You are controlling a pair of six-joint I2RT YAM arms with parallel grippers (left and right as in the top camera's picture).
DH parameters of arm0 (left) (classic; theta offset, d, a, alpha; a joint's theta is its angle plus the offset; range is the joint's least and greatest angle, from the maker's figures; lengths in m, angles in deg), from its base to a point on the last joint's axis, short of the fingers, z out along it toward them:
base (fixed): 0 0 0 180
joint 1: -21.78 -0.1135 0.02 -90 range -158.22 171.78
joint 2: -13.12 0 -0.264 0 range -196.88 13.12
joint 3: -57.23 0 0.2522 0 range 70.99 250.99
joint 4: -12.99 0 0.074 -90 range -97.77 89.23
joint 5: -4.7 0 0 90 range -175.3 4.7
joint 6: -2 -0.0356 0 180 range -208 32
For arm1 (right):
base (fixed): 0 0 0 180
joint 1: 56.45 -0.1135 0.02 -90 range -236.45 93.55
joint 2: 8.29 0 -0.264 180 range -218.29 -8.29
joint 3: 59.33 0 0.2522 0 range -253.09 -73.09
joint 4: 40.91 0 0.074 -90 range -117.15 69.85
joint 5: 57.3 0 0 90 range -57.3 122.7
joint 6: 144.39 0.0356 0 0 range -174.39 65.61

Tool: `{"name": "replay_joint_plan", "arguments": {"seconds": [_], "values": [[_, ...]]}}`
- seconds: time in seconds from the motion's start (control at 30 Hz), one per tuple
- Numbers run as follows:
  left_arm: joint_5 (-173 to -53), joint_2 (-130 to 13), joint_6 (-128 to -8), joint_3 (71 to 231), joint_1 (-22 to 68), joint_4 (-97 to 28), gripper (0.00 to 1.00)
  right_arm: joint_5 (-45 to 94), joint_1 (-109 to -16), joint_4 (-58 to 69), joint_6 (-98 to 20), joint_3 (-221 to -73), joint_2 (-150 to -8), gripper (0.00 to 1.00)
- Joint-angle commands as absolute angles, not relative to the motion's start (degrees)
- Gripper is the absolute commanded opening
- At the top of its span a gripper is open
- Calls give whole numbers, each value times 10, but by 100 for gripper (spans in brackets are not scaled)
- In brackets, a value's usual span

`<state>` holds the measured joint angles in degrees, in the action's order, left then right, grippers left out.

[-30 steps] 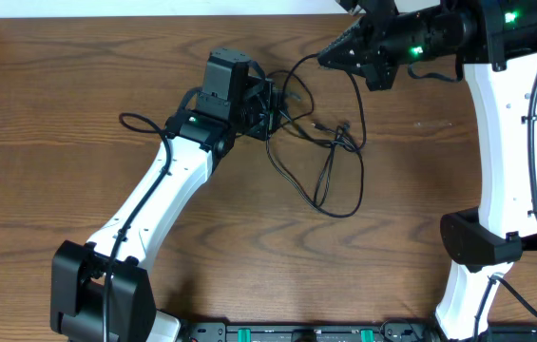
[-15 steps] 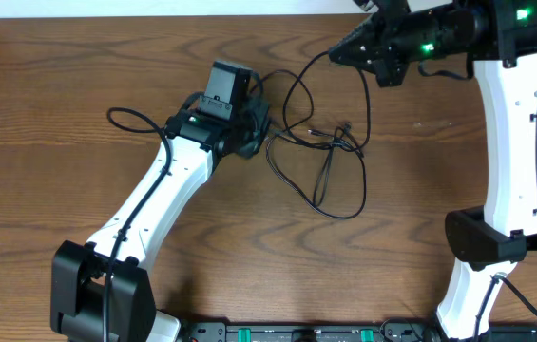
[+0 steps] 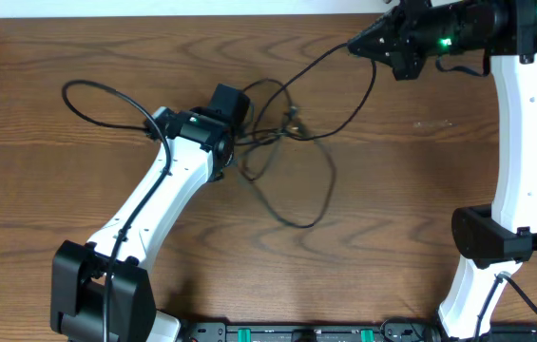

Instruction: Untangle cables

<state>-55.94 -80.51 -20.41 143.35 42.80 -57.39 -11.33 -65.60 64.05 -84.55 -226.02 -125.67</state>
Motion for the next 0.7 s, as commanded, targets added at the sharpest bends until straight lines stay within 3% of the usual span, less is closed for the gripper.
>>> {"name": "replay_joint_plan", "arguments": {"seconds": [0.0, 0.3, 0.43, 0.67], "values": [[-376, -811, -215, 1432, 423, -598, 7, -15, -640, 637, -801, -2260, -1252, 1], [-373, -811, -215, 1432, 355, -603, 8, 429, -575, 642, -604, -2260, -1252, 1], [-386, -811, -215, 1432, 335, -604, 8, 493, -525, 649, -555, -2260, -1252, 1], [-388, -811, -215, 1432, 316, -603, 7, 459, -454, 666, -536, -2260, -1252, 1]]}}
